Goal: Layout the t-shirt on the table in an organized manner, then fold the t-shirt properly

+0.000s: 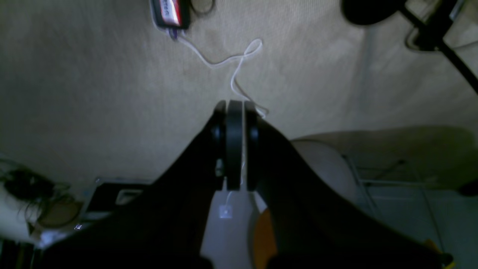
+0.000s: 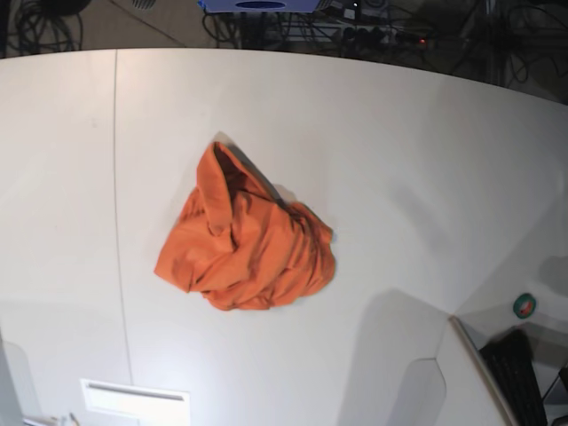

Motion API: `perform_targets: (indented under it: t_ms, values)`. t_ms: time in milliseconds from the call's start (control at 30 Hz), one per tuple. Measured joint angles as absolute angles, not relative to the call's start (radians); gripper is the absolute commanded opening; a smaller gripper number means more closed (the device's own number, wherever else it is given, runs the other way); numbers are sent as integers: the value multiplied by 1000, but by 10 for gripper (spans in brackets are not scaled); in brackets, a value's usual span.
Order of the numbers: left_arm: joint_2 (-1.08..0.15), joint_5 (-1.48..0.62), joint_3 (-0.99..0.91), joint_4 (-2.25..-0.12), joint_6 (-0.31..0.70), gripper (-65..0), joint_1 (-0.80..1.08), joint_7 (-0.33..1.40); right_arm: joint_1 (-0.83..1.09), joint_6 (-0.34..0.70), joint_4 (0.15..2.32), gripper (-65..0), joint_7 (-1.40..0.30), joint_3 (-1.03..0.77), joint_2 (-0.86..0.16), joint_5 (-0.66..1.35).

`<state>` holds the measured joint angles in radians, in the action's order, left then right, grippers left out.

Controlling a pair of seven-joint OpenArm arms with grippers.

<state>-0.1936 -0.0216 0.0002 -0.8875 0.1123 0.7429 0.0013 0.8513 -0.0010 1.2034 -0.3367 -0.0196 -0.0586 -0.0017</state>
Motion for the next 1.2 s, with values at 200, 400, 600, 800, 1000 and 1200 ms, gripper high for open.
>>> perform_targets:
  t_ms: [200, 400, 600, 800, 1000, 1200]
  values:
    - [-307, -321, -41, -1286, 108, -650, 962, 4, 981, -5, 1563, -650, -436, -133, -60, -1]
    - [-380, -409, -132, -1681, 109, -650, 1090, 4, 1009, -7, 1935, -650, -519, -205, -59, -3]
    - [-308, -415, -209, -1811, 96, -650, 991, 26, 839, 0, 2008, -650, -557, -93, -47, 6]
    - [-275, -416, -218, -1814, 102, -650, 839, 35, 579, -3, 2002, -650, -680, 98, -38, -1]
    - [-266, -413, -230, -1813, 114, -441, 711, 272, 317, -8, 1966, -392, -829, 247, -33, -9]
    - [-263, -413, -252, -1812, 106, -444, 700, 326, 233, -52, 1895, -359, -849, 390, -32, 6]
